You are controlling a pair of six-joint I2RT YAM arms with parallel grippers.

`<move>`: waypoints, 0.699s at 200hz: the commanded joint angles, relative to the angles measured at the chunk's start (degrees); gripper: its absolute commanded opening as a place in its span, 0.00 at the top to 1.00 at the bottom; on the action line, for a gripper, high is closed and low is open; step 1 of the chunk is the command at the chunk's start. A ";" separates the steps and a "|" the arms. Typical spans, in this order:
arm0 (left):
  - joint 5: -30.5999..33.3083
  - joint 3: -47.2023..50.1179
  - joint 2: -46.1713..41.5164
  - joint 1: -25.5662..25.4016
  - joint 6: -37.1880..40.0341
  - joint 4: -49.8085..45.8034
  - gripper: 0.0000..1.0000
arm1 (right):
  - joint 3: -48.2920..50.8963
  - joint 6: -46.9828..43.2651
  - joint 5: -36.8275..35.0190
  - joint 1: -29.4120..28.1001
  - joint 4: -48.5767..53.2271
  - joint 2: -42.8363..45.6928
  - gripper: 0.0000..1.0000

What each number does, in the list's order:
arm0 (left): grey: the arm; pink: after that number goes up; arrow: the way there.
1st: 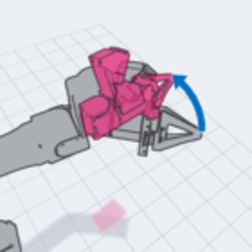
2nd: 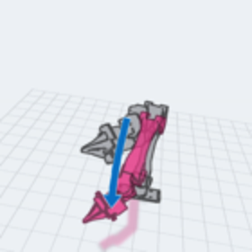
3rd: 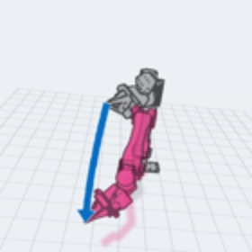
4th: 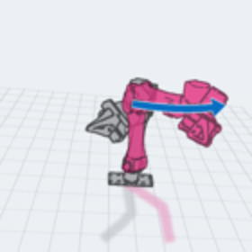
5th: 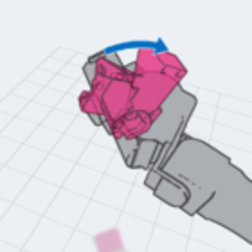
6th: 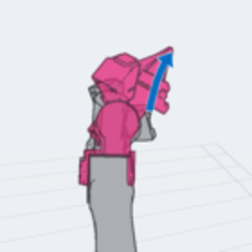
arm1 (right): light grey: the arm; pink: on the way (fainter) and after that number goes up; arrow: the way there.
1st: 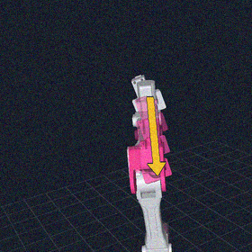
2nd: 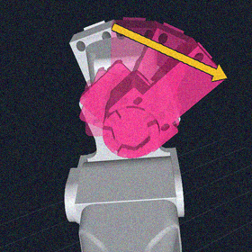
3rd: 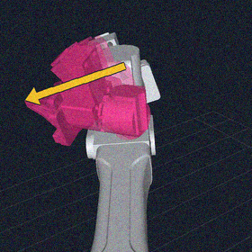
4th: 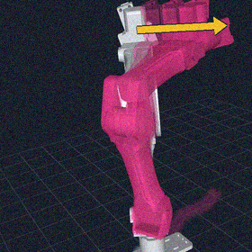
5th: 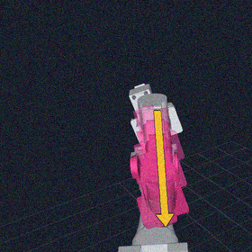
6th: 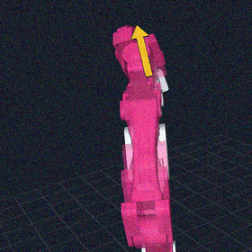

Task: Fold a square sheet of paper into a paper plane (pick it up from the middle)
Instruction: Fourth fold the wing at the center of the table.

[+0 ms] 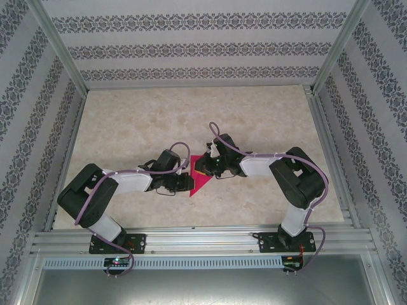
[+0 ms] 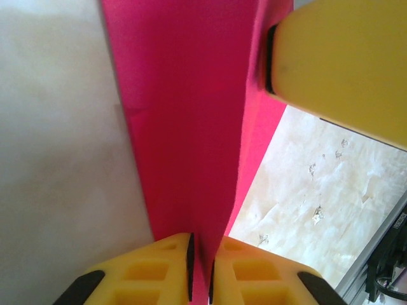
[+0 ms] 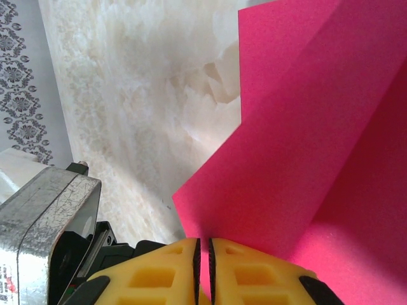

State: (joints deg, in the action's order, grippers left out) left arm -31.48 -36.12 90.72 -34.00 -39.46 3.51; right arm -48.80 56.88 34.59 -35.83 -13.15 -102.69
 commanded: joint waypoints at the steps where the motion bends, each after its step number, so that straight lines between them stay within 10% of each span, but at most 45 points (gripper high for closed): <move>1: -0.36 -0.41 1.00 0.51 1.16 0.89 0.87 | -0.72 -0.11 0.22 0.15 -0.61 -0.67 0.86; 140: -6.39 3.20 3.56 2.62 -2.27 7.74 0.95 | -0.44 0.08 0.46 0.50 -1.53 -1.67 0.82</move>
State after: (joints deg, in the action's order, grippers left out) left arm -36.53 -34.26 93.19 -32.14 -40.45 9.15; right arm -48.80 56.90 34.61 -35.77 -13.37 -102.94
